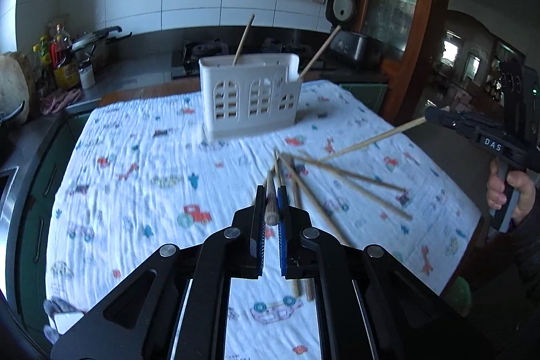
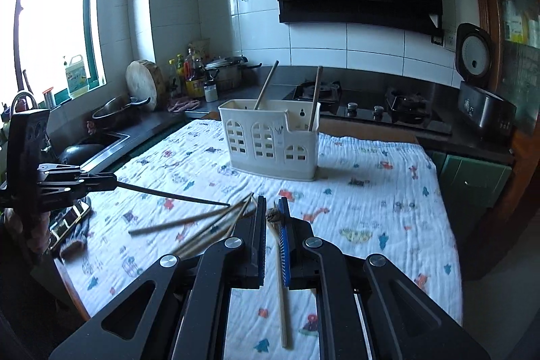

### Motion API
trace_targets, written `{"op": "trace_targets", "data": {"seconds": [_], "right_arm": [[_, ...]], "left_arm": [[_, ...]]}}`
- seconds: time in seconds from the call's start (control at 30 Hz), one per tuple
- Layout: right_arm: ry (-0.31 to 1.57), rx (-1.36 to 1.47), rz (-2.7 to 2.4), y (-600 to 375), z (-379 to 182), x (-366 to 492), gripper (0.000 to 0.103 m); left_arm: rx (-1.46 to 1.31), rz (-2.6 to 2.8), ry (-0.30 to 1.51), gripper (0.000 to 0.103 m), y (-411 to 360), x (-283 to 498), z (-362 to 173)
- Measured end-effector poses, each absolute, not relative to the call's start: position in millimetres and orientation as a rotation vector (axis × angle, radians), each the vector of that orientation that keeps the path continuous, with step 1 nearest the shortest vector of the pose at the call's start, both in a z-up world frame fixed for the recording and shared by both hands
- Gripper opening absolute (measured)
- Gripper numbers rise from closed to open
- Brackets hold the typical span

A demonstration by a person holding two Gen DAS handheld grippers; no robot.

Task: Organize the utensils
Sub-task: 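Carry the chopstick in the right tool above the holder while the left tool carries its own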

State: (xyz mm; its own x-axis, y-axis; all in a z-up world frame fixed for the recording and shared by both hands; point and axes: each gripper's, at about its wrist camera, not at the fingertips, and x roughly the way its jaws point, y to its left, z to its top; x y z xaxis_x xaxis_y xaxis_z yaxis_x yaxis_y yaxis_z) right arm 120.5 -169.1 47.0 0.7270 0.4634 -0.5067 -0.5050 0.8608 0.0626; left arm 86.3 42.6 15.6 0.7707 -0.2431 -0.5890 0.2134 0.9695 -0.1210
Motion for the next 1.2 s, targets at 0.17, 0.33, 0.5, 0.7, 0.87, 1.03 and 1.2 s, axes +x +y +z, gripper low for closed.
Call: {"op": "trace_targets", "data": {"seconds": [0.17,0.33,0.5,0.7,0.87,1.03,1.2], "right_arm": [[0.541,-0.144,0.520,-151.1,78.7,140.8,0.007],[0.554,-0.174,0.528,-138.5,100.1,158.3,0.007],[0.558,-0.203,0.531,-125.7,119.3,173.1,0.007],[0.554,-0.209,0.533,-114.8,148.9,192.4,0.007],[0.539,-0.189,0.525,-113.6,179.5,215.1,0.007],[0.509,-0.156,0.499,-117.4,204.9,239.0,0.007],[0.492,-0.138,0.462,-113.8,210.9,265.1,0.007]], "left_arm": [[-0.044,-0.253,0.637,0.005,44.3,110.9,39.9],[-0.048,-0.264,0.629,0.005,45.3,135.5,62.8],[-0.059,-0.282,0.617,0.005,47.8,157.1,85.3],[-0.059,-0.278,0.584,0.005,52.6,184.4,127.0],[-0.044,-0.247,0.525,0.005,56.3,204.4,168.7],[-0.036,-0.205,0.478,0.005,61.0,227.9,194.8],[-0.053,-0.156,0.494,0.005,69.2,260.2,193.7]]}}
